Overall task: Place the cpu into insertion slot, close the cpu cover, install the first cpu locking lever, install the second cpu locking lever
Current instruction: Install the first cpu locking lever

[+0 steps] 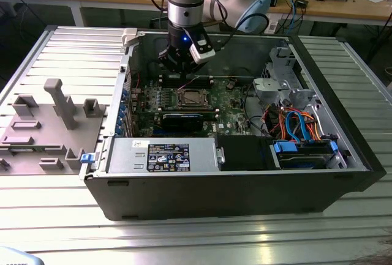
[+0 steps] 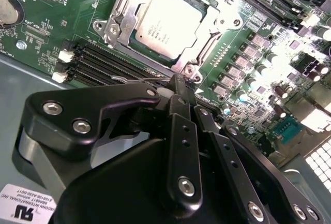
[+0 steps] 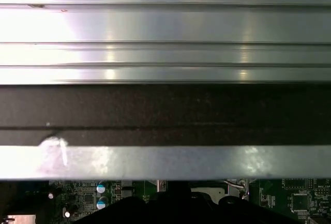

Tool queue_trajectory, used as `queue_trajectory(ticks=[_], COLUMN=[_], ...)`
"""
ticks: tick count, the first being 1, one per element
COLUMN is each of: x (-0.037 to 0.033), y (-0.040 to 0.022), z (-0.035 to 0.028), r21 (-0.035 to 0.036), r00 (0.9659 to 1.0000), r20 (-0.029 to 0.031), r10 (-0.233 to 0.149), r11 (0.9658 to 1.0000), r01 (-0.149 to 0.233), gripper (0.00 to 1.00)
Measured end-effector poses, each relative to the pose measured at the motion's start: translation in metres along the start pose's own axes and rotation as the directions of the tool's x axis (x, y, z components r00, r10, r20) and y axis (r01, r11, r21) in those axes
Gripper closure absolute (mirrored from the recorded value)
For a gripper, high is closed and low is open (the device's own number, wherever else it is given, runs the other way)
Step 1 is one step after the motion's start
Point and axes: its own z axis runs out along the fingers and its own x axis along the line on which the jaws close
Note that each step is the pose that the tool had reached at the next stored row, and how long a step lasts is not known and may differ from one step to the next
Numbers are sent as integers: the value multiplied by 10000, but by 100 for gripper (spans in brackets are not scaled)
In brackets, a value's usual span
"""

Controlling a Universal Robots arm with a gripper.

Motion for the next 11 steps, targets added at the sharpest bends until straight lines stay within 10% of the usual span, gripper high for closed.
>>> queue_trajectory(ticks=[11], x=[1], y=[0], z=[79], r21=[0], r00=[10000], r20=[0], r10=[-26], r11=[10000], r01=[26], gripper=[89])
